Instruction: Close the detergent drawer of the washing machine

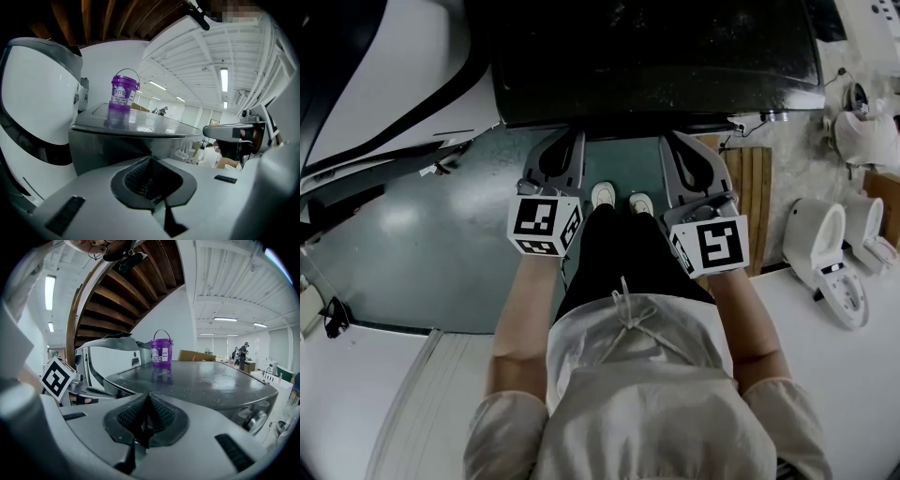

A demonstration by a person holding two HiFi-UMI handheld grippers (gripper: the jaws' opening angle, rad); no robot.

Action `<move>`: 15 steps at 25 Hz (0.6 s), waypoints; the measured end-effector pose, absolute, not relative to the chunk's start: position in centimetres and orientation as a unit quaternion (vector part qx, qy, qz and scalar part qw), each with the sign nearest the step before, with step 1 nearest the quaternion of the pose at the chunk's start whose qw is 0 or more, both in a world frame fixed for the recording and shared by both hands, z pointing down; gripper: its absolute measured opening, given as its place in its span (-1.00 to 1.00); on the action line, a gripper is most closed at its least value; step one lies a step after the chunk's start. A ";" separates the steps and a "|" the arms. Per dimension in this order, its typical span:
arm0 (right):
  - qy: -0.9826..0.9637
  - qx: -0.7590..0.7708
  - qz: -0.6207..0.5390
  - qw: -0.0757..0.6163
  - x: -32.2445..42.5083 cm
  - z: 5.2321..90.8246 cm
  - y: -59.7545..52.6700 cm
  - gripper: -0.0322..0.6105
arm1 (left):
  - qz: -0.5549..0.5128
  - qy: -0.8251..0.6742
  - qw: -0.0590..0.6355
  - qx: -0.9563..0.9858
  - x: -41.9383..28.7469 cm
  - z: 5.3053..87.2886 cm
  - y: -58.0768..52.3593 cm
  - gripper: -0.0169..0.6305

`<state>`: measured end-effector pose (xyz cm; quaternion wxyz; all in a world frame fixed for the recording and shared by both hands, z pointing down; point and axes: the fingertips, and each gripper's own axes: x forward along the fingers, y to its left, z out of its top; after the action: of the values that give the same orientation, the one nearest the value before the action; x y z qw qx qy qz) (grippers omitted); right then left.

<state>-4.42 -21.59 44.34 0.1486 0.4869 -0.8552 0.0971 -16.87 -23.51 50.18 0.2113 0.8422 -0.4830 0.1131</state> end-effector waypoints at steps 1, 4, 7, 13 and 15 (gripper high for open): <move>-0.855 0.488 0.098 0.149 -4.4 44.4 -21.6 -0.88 | 0.114 -0.480 0.210 0.844 -16.8 50.2 -23.5 -0.90; -0.854 0.488 0.099 0.152 -4.3 44.6 -21.8 -0.88 | 0.130 -0.460 0.193 0.857 -16.1 50.4 -23.5 -0.90; -0.854 0.488 0.100 0.149 -4.4 44.5 -22.0 -0.88 | 0.148 -0.434 0.162 0.874 -15.1 50.5 -23.5 -0.90; -0.856 0.487 0.094 0.143 -4.6 43.8 -22.4 -0.88 | 0.120 -0.444 0.212 0.862 -14.9 50.4 -24.0 -0.90; -0.854 0.490 0.095 0.144 -4.5 43.9 -22.5 -0.88 | 0.121 -0.452 0.218 0.857 -15.1 50.7 -24.0 -0.90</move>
<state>-4.52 -22.53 43.88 0.1437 0.4902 -0.8544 0.0953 -15.15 -24.01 50.73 0.2181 0.8567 -0.4516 0.1207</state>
